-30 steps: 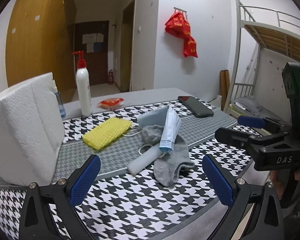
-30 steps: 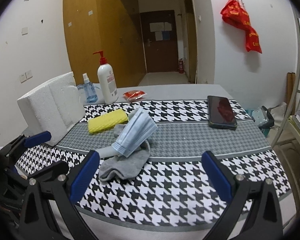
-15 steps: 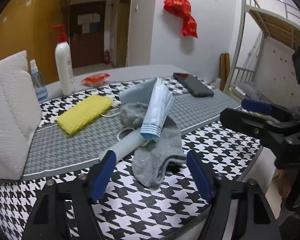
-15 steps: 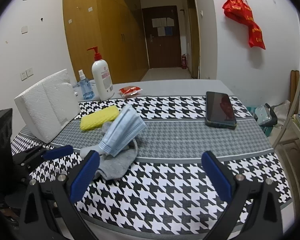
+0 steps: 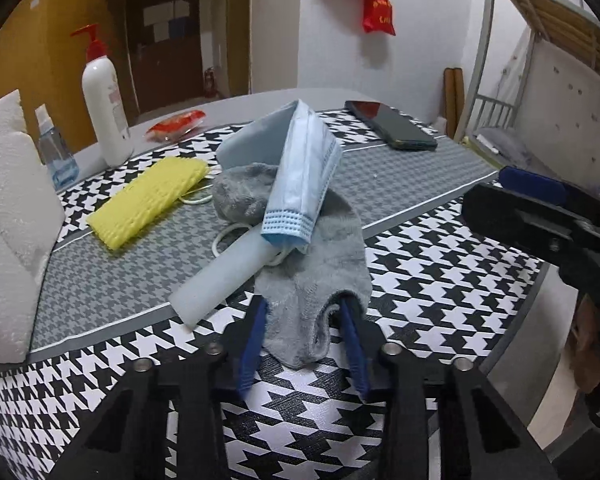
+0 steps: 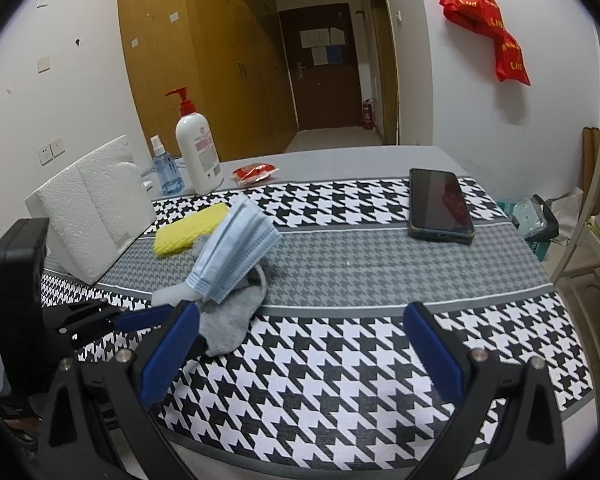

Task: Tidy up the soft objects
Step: 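Grasp the grey sock with the left tool while the right tool grasps the blue face mask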

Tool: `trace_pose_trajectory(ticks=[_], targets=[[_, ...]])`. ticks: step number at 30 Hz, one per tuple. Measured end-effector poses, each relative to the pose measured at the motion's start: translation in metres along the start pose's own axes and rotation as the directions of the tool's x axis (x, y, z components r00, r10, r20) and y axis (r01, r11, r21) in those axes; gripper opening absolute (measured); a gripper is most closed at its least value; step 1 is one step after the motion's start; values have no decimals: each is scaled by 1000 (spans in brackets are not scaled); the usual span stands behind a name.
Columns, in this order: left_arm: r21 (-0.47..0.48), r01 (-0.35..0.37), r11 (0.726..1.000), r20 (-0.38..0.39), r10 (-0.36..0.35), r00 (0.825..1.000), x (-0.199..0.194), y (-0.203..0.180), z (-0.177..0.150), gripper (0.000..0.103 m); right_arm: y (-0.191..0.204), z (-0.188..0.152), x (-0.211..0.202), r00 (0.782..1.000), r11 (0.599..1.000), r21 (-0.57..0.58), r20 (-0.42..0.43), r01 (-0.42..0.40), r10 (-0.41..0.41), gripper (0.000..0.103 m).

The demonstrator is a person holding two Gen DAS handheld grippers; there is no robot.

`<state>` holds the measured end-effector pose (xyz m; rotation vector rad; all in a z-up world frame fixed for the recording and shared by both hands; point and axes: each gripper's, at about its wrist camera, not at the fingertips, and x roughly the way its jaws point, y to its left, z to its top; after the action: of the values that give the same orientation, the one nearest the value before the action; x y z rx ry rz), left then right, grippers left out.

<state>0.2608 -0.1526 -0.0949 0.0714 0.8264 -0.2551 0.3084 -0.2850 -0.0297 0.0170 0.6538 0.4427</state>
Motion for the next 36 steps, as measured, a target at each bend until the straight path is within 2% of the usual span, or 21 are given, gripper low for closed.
trace_pose_trajectory(ticks=[2,5,14,20,36], targets=[[-1,1,1000,-1,-1,1000,1,1,1,23,0,0,0,1000,1000,0,-1,-2,2,103],[-5,9,1000,7,-9,1000,0,3,1,17,1,-1,1,1000,1000,0,-3,-4,4,103],[52,66,996,45,-69,997,-23,-2,-8,15,6,1,-1,1000,1000,-2,-3,-6,6,103],[95,83,992,49,-88,995,-38,-3,-23,15,15,2,9,998,999,7,-31,-46,46,103],[118,117,986,70,-126,990,-41,11,-38,15,27,18,37,990,992,53,-80,-112,116,103]])
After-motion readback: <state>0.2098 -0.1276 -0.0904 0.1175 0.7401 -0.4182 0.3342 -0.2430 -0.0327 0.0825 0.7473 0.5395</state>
